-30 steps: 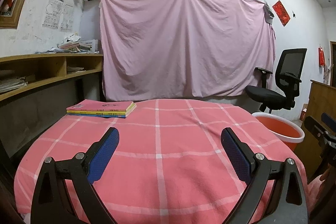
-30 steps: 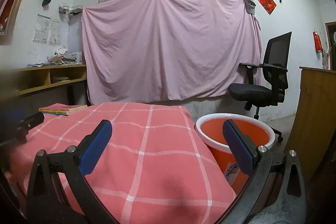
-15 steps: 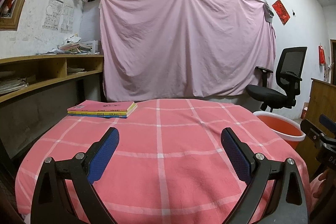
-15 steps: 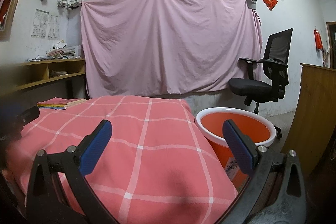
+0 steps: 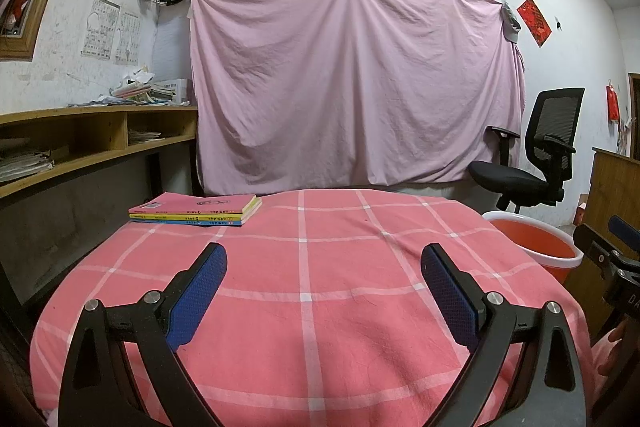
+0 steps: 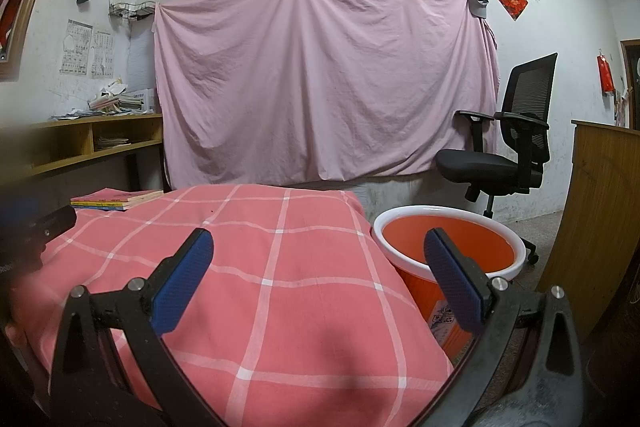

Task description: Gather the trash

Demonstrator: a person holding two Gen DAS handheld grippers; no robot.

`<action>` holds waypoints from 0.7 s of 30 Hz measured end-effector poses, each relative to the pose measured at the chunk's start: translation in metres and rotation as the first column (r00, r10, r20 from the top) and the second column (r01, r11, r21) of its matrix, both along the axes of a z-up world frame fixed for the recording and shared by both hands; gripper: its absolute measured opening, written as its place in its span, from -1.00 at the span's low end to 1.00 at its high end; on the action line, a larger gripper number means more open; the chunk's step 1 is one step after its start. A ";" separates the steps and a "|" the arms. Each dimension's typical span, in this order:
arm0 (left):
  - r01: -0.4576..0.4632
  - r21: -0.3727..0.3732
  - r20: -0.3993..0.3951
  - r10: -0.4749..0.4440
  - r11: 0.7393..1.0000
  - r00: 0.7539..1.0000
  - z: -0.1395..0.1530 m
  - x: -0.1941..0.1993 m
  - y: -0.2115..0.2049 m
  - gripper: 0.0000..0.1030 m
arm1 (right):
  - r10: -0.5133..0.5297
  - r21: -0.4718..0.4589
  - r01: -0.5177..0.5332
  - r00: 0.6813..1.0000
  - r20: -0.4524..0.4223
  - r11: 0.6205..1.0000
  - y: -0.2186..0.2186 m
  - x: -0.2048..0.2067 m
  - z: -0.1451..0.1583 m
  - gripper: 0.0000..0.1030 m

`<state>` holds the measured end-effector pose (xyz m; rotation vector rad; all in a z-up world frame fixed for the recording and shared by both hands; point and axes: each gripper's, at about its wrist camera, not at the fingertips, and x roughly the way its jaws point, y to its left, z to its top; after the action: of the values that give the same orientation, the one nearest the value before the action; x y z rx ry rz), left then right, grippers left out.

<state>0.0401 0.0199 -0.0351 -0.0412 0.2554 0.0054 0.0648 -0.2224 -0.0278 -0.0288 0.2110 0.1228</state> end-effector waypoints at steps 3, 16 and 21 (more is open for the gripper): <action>0.000 0.000 0.000 0.000 1.000 1.000 0.000 0.000 0.000 0.85 | -0.001 0.000 0.001 1.000 0.000 1.000 0.000 0.000 0.000 1.00; 0.001 0.002 0.000 -0.001 1.000 1.000 0.000 0.000 0.001 0.85 | -0.001 0.000 0.001 1.000 0.000 1.000 0.001 0.000 0.000 1.00; 0.000 0.005 0.001 0.000 1.000 1.000 -0.001 0.001 0.001 0.85 | -0.002 0.001 0.002 1.000 0.000 1.000 0.002 0.000 0.000 1.00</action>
<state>0.0407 0.0211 -0.0356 -0.0360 0.2539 0.0056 0.0646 -0.2208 -0.0282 -0.0278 0.2110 0.1208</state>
